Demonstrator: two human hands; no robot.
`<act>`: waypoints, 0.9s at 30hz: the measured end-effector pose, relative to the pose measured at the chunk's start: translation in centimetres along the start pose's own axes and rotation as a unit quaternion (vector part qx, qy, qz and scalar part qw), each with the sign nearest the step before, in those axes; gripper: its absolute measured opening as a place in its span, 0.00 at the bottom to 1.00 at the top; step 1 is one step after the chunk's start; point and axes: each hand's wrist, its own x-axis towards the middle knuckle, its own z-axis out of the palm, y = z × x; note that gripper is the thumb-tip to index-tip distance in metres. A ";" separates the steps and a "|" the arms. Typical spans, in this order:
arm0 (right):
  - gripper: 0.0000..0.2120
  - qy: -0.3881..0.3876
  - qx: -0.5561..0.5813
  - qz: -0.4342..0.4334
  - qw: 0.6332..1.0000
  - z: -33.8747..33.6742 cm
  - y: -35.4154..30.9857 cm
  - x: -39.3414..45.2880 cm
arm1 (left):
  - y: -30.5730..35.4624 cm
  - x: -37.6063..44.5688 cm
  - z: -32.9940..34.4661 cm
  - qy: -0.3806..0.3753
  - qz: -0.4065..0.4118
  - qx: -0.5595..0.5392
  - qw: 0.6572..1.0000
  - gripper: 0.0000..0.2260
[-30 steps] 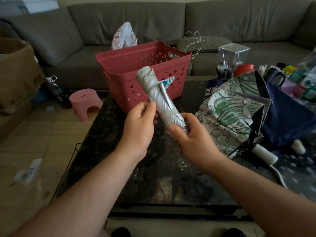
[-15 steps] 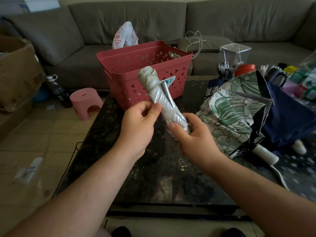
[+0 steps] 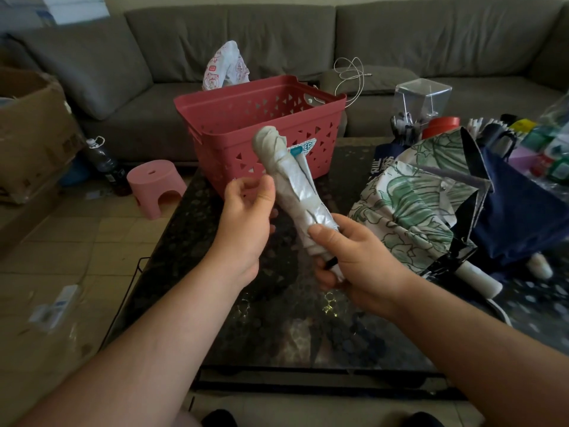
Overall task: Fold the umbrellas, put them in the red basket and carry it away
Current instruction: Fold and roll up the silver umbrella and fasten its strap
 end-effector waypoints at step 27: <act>0.13 0.039 -0.094 -0.037 0.994 0.0 0.7 0.1 | -0.6 0.0 -0.6 0.005 0.190 0.052 0.980 0.07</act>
